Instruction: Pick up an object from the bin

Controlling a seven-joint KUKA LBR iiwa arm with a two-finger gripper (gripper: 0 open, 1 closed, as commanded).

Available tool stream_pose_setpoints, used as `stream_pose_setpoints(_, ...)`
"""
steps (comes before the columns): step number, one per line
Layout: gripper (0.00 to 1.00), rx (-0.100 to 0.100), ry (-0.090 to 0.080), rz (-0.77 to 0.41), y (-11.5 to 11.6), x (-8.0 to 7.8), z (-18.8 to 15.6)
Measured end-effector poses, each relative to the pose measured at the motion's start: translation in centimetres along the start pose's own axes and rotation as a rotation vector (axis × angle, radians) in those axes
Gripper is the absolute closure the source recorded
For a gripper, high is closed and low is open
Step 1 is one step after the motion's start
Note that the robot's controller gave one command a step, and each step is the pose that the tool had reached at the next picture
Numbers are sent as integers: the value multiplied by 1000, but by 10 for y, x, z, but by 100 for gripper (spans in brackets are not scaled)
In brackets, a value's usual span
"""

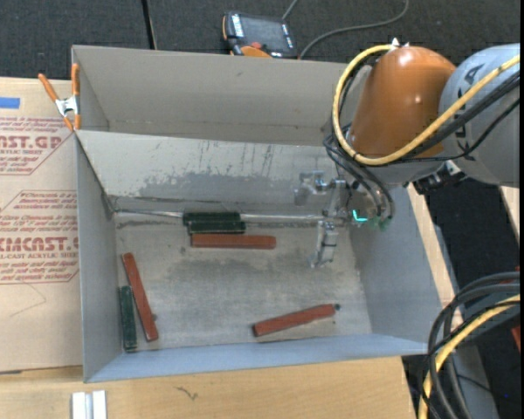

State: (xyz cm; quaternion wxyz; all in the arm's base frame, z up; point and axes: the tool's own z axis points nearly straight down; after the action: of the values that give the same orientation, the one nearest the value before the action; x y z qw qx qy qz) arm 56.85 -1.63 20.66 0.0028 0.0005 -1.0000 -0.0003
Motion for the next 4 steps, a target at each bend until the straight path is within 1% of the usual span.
stream_pose_setpoints(1,0,0,4,37,-41,48,116)
stream_pose_setpoints(2,0,1,-13,-162,-24,81,137)
stream_pose_setpoints(3,100,1,-6,-161,-24,83,137)
stream_pose_setpoints(4,100,3,-16,-146,-40,61,11)
